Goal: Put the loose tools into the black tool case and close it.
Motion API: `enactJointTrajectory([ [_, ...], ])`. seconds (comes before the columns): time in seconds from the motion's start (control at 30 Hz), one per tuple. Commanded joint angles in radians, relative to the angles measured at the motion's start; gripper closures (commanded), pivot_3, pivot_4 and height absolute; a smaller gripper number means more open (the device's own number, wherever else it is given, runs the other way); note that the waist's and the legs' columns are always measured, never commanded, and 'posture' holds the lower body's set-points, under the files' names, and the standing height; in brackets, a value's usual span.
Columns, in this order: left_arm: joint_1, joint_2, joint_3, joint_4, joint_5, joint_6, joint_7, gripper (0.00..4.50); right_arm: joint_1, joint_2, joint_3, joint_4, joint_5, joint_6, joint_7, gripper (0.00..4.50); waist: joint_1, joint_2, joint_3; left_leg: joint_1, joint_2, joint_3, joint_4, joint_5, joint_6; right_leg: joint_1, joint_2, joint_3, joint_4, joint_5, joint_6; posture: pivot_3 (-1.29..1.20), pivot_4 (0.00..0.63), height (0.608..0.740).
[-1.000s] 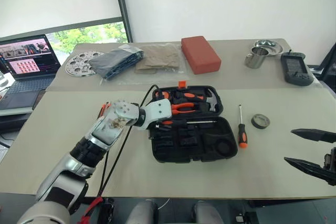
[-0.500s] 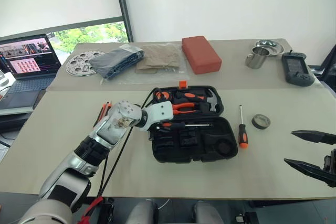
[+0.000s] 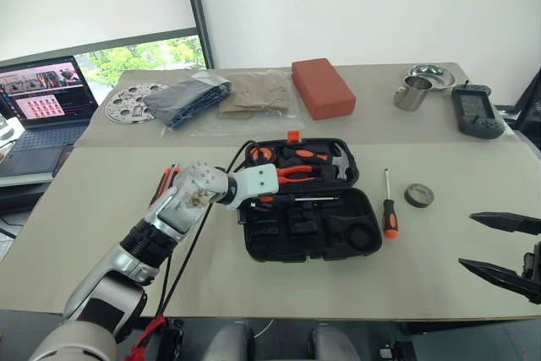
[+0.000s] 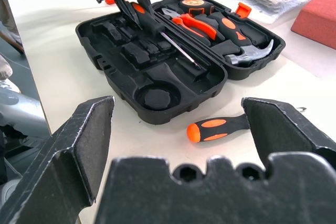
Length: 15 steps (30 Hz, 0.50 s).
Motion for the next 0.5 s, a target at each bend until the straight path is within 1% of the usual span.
enactJointTrajectory([
  [0.03,-0.004,0.011,0.001,0.011,0.023,-0.001,-0.006,2.5,-0.008,-0.001,-0.027,0.002,0.003,-0.028,0.013,0.0,0.0,0.0,0.0,0.0,0.0,0.0,0.0,0.0,0.0,0.0,0.0,0.0,0.0,0.0,0.0,0.0,0.15,0.707],
  [0.07,-0.002,0.009,0.004,0.01,0.02,0.0,-0.008,2.36,-0.008,-0.001,-0.027,0.003,0.003,-0.029,0.014,0.0,0.0,0.0,0.0,0.0,0.0,0.0,0.0,0.0,0.0,0.0,0.0,0.0,0.0,0.0,0.0,0.0,0.15,0.707],
  [0.13,-0.002,0.007,0.005,0.008,0.022,-0.004,-0.006,1.51,-0.009,-0.002,-0.025,0.007,0.002,-0.032,0.016,0.0,0.002,0.0,0.0,0.0,0.0,0.0,0.0,0.0,0.0,0.0,0.0,0.0,0.001,0.0,0.0,0.0,0.15,0.707],
  [0.17,-0.002,0.004,0.01,0.006,0.023,-0.007,-0.001,1.21,-0.011,-0.002,-0.024,0.009,0.001,-0.032,0.016,0.0,0.003,0.0,0.0,0.0,0.0,0.0,0.001,0.0,0.0,0.001,0.0,0.0,0.002,0.0,0.001,0.0,0.15,0.707],
  [0.2,-0.002,0.001,0.015,0.004,0.021,-0.006,0.003,0.8,-0.012,-0.003,-0.024,0.011,0.0,-0.033,0.016,0.0,0.003,0.0,0.0,0.0,0.0,0.0,0.001,0.001,0.0,0.001,-0.001,0.001,0.003,-0.001,0.001,0.0,0.15,0.707],
  [0.23,-0.003,-0.002,0.019,0.001,0.018,-0.006,0.005,0.54,-0.013,-0.003,-0.024,0.013,0.0,-0.034,0.016,0.0,0.003,0.0,0.0,0.0,0.0,0.0,0.001,0.001,0.001,0.0,-0.001,0.001,0.004,-0.001,0.002,0.0,0.15,0.707],
  [0.27,-0.005,-0.009,0.029,-0.005,0.007,0.003,0.007,0.15,-0.014,-0.004,-0.023,0.015,-0.001,-0.035,0.016,0.0,0.003,0.0,0.0,0.0,0.0,0.0,0.002,0.001,0.0,0.0,0.0,0.001,0.005,-0.002,0.003,0.0,0.15,0.707],
  [0.3,-0.006,-0.014,0.039,-0.011,-0.002,0.011,0.008,0.06,-0.014,-0.004,-0.023,0.017,-0.002,-0.036,0.017,0.0,0.004,0.0,0.0,0.0,0.0,0.0,0.002,0.001,0.0,0.001,-0.001,0.001,0.005,-0.003,0.004,0.0,0.15,0.707],
  [0.37,-0.011,-0.017,0.049,-0.023,-0.013,0.021,0.005,0.06,-0.015,-0.006,-0.022,0.02,-0.003,-0.038,0.017,0.0,0.004,0.0,0.0,0.0,0.0,0.0,0.002,0.002,0.001,0.001,-0.001,0.001,0.006,-0.003,0.005,0.0,0.15,0.707],
  [0.5,-0.049,-0.034,0.129,-0.094,-0.107,0.088,-0.022,0.06,-0.012,-0.004,-0.027,0.024,-0.006,-0.044,0.018,0.0,0.0,0.0,0.0,0.0,0.0,0.0,0.002,0.002,0.001,-0.002,0.0,0.001,0.006,-0.002,0.003,0.0,0.15,0.707],
])
